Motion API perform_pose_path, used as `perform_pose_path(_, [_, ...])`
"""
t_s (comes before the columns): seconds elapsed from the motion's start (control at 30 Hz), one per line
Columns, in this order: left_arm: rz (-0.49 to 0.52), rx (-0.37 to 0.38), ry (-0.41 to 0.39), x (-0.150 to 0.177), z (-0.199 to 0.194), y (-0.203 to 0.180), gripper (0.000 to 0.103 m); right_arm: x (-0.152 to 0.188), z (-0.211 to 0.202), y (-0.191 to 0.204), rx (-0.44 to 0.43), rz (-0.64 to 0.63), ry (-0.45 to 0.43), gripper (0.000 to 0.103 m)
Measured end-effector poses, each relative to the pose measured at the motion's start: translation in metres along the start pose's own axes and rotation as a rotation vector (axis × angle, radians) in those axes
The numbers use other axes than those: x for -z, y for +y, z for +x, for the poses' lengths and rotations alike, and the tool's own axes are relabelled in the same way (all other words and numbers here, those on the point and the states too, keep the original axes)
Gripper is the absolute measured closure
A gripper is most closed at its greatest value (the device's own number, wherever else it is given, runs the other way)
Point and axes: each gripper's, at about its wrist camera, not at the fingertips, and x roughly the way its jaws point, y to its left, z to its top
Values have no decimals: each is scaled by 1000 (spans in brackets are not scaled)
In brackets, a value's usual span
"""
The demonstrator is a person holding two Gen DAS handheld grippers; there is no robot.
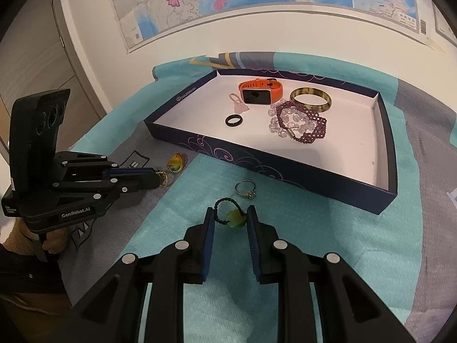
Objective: Organize jewelry
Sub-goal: 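Grasp the green-bead cord ring with the right gripper while the left gripper grasps the gold ring, then carry the green-bead ring in the right gripper and gold ring in the left gripper over the box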
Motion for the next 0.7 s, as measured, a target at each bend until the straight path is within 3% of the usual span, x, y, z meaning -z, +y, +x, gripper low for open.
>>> perform_pose_path(0.7, [-11, 31, -59, -8, -19, -1, 96, -5, -16, -10, 3, 28, -51, 82])
